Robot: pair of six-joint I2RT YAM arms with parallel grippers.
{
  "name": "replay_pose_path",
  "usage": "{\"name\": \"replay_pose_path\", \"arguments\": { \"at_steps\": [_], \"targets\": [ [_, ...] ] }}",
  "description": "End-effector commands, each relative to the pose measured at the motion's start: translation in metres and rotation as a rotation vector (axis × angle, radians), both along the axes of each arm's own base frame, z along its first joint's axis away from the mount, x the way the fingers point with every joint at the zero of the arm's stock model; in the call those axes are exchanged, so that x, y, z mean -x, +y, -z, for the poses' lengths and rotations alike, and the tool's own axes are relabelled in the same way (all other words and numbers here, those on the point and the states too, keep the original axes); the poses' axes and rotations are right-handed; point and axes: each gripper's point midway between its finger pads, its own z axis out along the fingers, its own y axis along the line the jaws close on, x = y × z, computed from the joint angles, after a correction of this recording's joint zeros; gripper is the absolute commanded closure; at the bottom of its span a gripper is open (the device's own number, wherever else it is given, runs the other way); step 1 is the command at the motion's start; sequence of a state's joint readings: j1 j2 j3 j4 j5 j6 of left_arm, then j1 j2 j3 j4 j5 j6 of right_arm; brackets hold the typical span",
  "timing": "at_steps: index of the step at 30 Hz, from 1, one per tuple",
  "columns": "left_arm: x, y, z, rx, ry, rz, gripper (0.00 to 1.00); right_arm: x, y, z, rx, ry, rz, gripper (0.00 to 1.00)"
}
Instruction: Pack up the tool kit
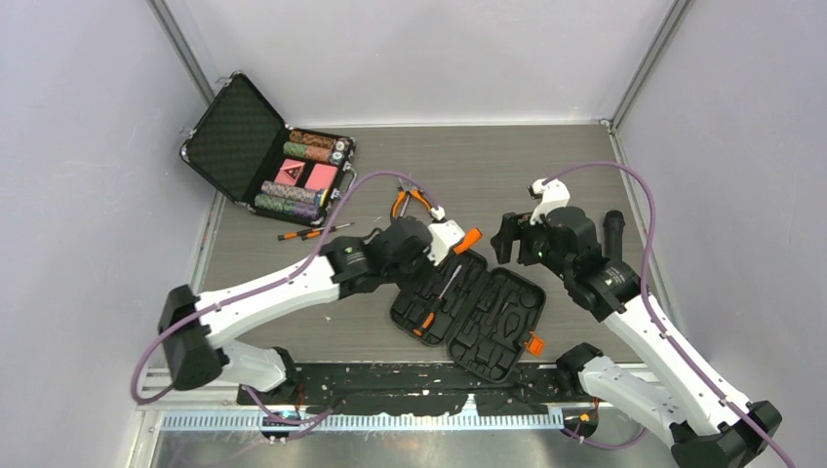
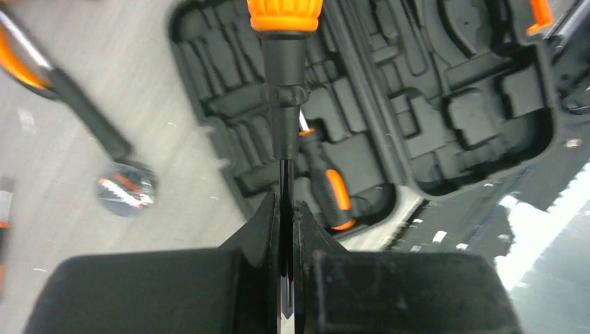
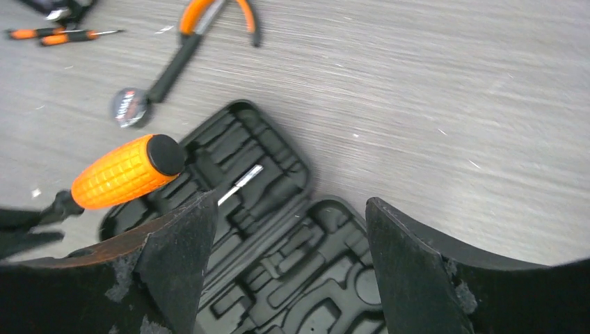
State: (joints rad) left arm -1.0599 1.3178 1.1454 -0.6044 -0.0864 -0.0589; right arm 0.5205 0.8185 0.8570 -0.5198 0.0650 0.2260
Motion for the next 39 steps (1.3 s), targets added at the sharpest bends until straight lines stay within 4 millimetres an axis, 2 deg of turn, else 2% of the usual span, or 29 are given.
{"name": "replay_pose_path", "arguments": {
  "at_steps": [1, 9, 15, 21, 32, 35, 39],
  "targets": [
    [0.027, -0.029, 0.002, 0.073, 0.323, -0.136, 1.00, -0.009, -0.044, 0.012, 0.038, -0.014, 0.269, 0.17],
    [0.029, -0.056, 0.045, -0.042, 0.497, -0.199, 1.00, -0.007, -0.044, 0.033, 0.007, 0.007, 0.282, 0.17],
    [0.023, -0.065, 0.072, -0.101, 0.528, -0.232, 1.00, -0.006, -0.024, 0.065, -0.018, 0.106, 0.203, 0.17],
    [0.023, -0.069, 0.090, -0.116, 0.568, -0.255, 0.99, -0.001, -0.003, 0.099, -0.052, 0.219, 0.131, 0.18],
    [0.025, -0.073, 0.104, -0.098, 0.615, -0.275, 0.83, 0.001, 0.014, 0.115, -0.107, 0.286, 0.071, 0.18],
    [0.027, -0.072, 0.105, -0.086, 0.617, -0.279, 0.72, 0.000, 0.015, 0.115, -0.109, 0.284, 0.067, 0.18],
    [0.026, -0.073, 0.104, -0.074, 0.611, -0.280, 0.64, -0.001, 0.019, 0.113, -0.117, 0.286, 0.046, 0.19]
  ]
}}
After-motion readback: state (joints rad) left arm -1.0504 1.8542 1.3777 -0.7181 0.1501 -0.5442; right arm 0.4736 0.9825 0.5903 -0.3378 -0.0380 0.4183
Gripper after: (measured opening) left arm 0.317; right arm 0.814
